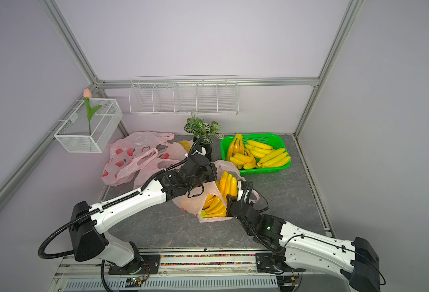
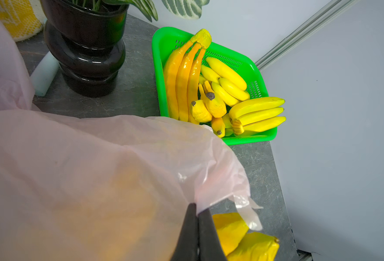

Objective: Place the banana into a plastic bag & tie a knot
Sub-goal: Place the banana into the plastic bag.

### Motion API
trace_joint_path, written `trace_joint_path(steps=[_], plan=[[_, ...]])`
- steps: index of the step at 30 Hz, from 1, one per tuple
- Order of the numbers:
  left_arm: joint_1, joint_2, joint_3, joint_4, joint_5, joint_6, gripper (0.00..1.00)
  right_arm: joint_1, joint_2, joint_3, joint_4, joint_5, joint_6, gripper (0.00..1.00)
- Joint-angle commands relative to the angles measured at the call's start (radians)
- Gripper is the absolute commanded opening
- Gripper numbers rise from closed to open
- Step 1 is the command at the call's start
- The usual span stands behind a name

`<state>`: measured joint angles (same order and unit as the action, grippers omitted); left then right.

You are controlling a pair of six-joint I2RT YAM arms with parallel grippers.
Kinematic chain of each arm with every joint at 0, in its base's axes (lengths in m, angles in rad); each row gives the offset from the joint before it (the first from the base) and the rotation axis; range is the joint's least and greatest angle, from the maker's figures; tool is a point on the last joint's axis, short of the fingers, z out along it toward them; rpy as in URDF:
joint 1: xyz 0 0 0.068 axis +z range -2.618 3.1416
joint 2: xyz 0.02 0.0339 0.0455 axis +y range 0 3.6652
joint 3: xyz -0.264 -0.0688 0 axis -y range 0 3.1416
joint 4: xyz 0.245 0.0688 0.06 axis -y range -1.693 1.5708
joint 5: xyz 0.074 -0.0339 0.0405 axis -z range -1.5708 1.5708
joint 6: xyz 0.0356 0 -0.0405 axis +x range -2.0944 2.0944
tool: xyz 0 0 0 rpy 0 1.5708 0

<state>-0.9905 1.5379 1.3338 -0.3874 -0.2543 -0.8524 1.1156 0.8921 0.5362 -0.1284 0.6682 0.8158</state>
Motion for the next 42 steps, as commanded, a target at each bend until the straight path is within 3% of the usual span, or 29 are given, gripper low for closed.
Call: trace_joint_path(steps=[1,6,14,24,33,37,42], plan=[[0.001,0.005,0.02,0.031,0.023,0.007,0.0,0.006,0.039,-0.015,0.092,-0.044,0.009,0.21],[-0.01,-0.029,-0.032,0.099,0.085,0.031,0.0,-0.064,0.075,0.0,0.144,-0.131,0.014,0.21],[-0.046,-0.128,-0.097,0.111,0.056,0.049,0.0,-0.153,0.153,0.092,0.204,-0.228,-0.015,0.21],[-0.056,-0.2,-0.12,0.095,0.058,0.031,0.0,-0.238,0.217,0.141,0.22,-0.132,-0.114,0.21],[-0.054,-0.193,-0.109,0.09,0.07,0.027,0.0,-0.238,0.327,0.176,0.265,-0.073,-0.191,0.19],[-0.054,-0.188,-0.09,0.049,0.054,0.037,0.0,-0.249,0.323,0.183,0.265,0.021,-0.262,0.19],[-0.054,-0.199,-0.13,0.108,0.068,0.031,0.0,-0.26,0.317,0.178,0.314,-0.068,-0.221,0.2]])
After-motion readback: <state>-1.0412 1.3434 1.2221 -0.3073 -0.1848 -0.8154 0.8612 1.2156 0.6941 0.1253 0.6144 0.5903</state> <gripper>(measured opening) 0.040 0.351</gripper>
